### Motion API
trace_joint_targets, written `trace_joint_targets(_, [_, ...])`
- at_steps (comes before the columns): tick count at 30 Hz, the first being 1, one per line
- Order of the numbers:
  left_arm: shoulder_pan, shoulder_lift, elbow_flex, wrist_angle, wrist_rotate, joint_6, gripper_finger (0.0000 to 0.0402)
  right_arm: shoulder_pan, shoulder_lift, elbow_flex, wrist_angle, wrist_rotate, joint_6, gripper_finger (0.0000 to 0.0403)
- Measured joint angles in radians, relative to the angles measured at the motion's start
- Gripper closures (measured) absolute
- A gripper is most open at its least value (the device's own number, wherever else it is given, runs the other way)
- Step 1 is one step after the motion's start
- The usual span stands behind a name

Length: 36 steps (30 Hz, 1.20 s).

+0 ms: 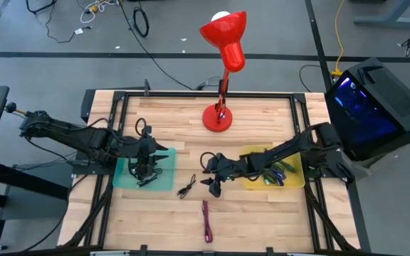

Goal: Pick & Place USB Port
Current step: Put the black charger cable into the green bin

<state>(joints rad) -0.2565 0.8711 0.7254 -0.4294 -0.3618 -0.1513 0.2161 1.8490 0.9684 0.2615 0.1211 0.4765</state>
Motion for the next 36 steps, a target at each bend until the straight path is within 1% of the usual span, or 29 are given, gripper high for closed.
trace_joint_targets(6, [0.0,0.0,0.0,0.0,0.0,0.005,0.0278,0.0,0.059,0.0,0.084,0.0,0.0,0.0186])
trace_joint_targets(13, [0.0,0.0,0.0,0.006,0.0,0.006,0.0278,0.0,0.08,0.0,0.095,0.018,-0.022,0.0186])
trace_joint_targets(19, [0.0,0.0,0.0,0.01,0.0,0.017,0.0278,0.0,0.109,0.007,0.169,0.02,-0.025,0.0186])
trace_joint_targets(26, [0.0,0.0,0.0,0.011,0.0,0.017,0.0278,0.001,0.186,0.063,0.158,0.017,-0.042,0.0186])
trace_joint_targets(33, [0.0,0.0,0.0,0.007,0.0,0.017,0.0278,0.004,0.191,0.064,0.135,0.021,-0.041,0.0186])
trace_joint_targets(36, [0.0,0.0,0.0,0.007,0.0,0.017,0.0278,0.013,0.202,0.065,0.155,0.028,-0.041,0.0186])
